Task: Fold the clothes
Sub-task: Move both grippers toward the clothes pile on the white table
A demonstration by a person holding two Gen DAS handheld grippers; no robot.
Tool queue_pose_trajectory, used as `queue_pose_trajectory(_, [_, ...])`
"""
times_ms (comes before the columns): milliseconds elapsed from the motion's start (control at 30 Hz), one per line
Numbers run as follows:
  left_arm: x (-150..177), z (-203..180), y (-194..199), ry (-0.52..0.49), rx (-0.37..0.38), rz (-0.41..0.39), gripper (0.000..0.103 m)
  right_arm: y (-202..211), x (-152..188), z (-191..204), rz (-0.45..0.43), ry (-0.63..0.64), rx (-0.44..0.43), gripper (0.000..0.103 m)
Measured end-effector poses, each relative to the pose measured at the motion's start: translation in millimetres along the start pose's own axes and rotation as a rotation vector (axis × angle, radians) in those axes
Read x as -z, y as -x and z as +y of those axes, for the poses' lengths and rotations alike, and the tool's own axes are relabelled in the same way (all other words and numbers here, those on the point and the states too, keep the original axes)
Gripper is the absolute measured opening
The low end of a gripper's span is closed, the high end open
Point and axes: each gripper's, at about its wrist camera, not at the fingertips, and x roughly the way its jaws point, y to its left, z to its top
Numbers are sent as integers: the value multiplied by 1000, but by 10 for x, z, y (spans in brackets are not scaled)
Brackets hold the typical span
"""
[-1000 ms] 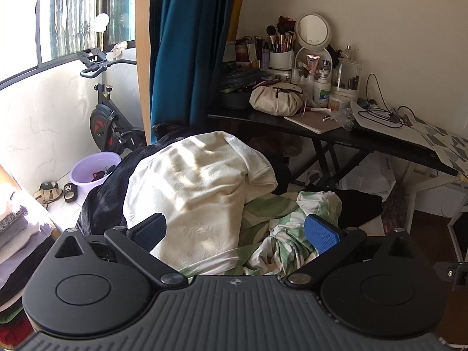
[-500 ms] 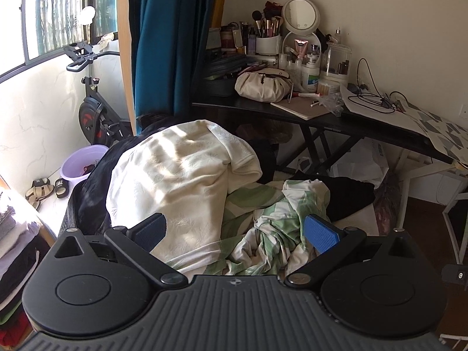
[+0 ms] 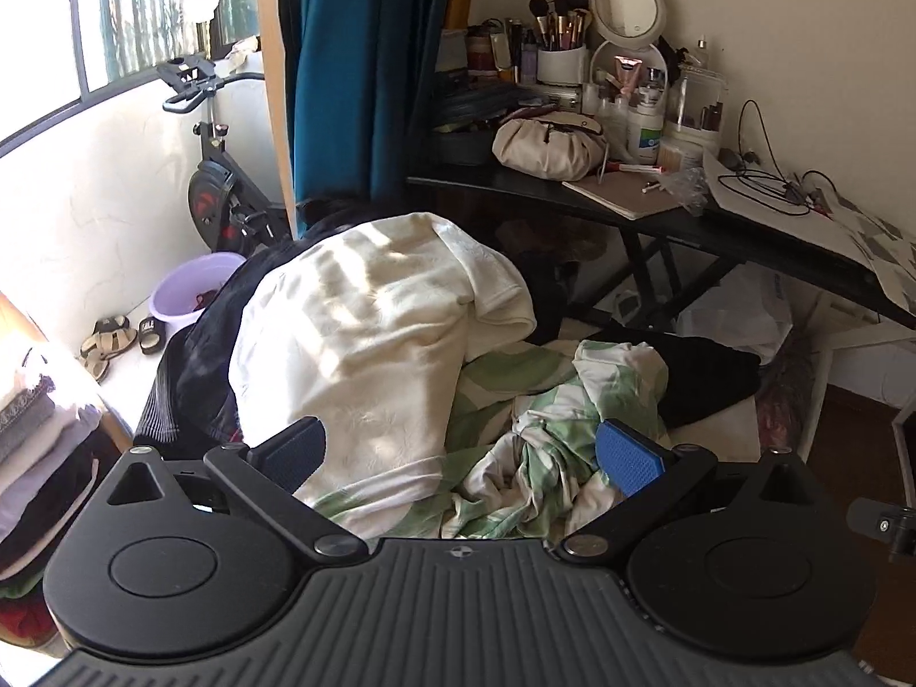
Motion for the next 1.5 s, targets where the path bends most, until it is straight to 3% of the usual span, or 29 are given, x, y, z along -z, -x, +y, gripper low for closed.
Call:
queue_pose_trajectory(100, [22, -27, 18, 13, -41, -27, 103, -59, -64, 24, -12, 36, -3, 102])
queue_pose_trajectory(233, [55, -23, 162, 61, -62, -169, 103, -110, -139, 12, -17, 55, -22, 102])
queue_pose_trajectory(367, [12, -100, 168, 22, -83, -186, 103, -165, -184, -13, -10, 56, -53, 102])
queue_pose_trajectory(667, [-46, 1, 92, 68, 2, -94, 103, -237, -245, 65, -12, 85, -90, 102])
queue_pose_trajectory(1133, [-44, 159, 14, 169, 31, -43, 103, -301, -331, 33, 0, 70, -113, 102])
queue_pose_trajectory(1500, [-4, 528, -141, 227, 71, 1, 103, -345, -333, 323, -8, 97, -99, 102])
